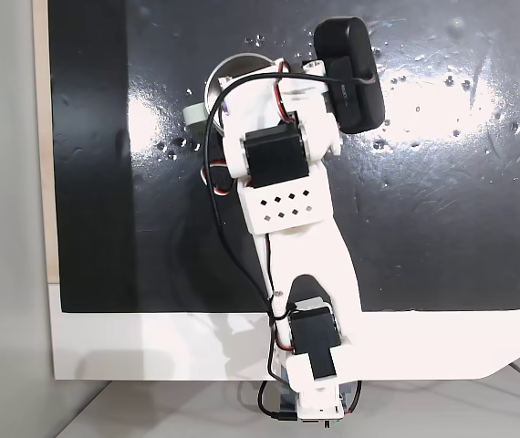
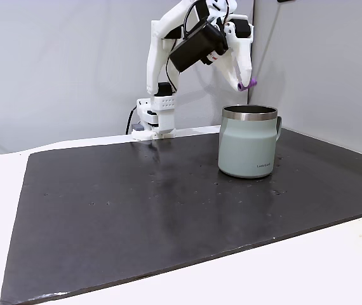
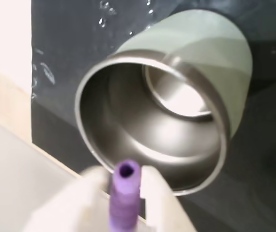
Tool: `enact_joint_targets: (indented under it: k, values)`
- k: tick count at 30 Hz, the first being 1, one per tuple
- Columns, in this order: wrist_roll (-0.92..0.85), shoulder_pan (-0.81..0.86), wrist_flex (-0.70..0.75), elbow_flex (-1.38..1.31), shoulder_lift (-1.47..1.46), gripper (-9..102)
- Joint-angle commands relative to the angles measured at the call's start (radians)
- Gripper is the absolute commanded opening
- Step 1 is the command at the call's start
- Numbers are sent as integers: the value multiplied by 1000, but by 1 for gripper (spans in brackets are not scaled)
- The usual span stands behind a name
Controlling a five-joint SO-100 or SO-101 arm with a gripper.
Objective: Grasp a pengrip and put it in the cup.
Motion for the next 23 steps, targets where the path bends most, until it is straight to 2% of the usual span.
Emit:
enact_joint_targets:
  k: [1, 23]
  values:
    - [9, -18, 18, -52, 26, 28]
    - [23, -17, 18, 2, 66, 29]
